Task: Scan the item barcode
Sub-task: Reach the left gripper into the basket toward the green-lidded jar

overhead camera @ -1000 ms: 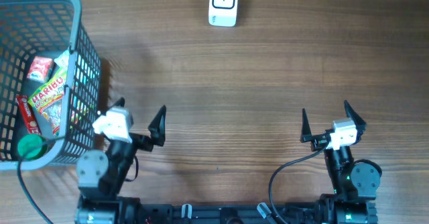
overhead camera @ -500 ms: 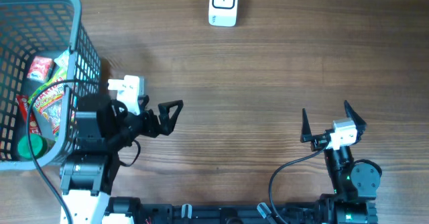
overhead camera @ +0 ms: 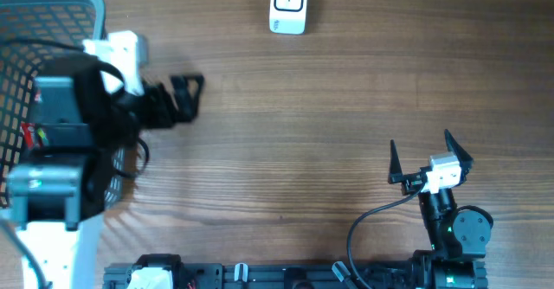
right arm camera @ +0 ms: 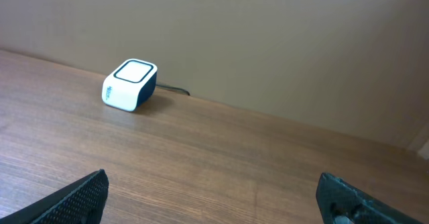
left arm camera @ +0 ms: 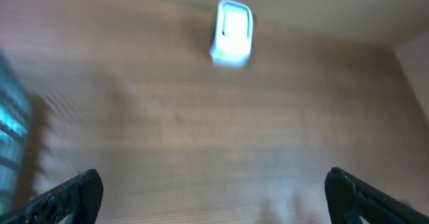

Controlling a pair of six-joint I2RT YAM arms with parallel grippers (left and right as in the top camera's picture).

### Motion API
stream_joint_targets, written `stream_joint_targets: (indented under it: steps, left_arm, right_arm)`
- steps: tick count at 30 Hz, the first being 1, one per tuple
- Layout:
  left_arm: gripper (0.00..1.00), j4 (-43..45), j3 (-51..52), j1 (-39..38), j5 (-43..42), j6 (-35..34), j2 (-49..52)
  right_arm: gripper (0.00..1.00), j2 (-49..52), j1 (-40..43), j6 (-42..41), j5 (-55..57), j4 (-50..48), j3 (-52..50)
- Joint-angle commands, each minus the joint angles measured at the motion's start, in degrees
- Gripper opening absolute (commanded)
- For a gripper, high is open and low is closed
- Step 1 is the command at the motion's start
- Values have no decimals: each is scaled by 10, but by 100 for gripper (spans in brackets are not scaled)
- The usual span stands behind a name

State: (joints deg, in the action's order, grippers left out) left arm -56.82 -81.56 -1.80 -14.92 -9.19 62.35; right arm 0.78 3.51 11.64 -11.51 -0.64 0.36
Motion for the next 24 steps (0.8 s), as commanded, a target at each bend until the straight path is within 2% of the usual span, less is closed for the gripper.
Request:
stream_joint_targets:
  steps: [1, 5, 12, 16, 19, 22, 24]
  left_arm:
    - [100, -37, -146, 46, 63, -33, 33]
    - [100, -63, -204, 122, 150, -80, 55]
    - [100, -138, -203, 301, 150, -75, 93]
    - [100, -158, -199, 356, 161, -42, 109]
    - [100, -147, -164, 375, 188, 5, 112]
    - [100, -104, -84, 374, 275, 26, 112]
    - [100, -69, -19, 374, 308, 69, 113]
  right_arm:
    - [100, -5, -2, 3, 2, -2, -1]
    - [99, -5, -2, 3, 2, -2, -1]
    - [100, -5, -2, 3, 1, -2, -1]
    - [100, -5, -2, 3, 1, -2, -1]
    - [100, -5, -2, 3, 2, -2, -1]
    - [100, -5, -2, 3, 2, -2, -1]
    - [100, -5, -2, 3, 2, -2, -1]
